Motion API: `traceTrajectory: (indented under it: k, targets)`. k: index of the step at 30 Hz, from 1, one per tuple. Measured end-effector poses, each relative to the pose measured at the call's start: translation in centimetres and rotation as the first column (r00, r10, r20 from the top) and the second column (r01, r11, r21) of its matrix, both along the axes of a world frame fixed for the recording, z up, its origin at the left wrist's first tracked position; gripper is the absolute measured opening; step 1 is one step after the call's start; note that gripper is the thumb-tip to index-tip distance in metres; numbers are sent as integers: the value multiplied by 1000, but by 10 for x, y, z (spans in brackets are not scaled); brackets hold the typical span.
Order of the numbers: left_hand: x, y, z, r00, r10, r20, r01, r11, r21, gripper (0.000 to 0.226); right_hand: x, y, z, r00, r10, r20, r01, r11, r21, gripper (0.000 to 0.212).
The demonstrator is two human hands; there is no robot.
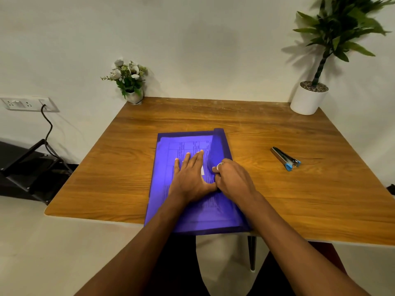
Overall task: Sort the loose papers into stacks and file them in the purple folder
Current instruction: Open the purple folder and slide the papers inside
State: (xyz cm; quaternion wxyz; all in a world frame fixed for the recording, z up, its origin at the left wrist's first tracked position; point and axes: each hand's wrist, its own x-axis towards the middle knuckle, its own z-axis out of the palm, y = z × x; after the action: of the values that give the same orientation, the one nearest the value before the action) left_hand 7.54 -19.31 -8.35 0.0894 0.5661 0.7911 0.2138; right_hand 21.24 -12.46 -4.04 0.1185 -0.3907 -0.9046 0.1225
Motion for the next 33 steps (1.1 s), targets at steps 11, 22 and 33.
traceTrajectory:
  k: [11,22,33]
  targets:
    - [-2,-1,2,999,-27,19,28,999,-28,128,-16,1,22,972,-1,234,0,1000,4,9]
    - [-1,-4,6,999,-35,-13,34,995,-89,127,-11,-2,25,976,-18,216,22,1000,-15,9]
    - [-18,-9,18,972,-111,205,133,987,-95,102,20,1,-5,968,-134,-210,68,953,-295,46]
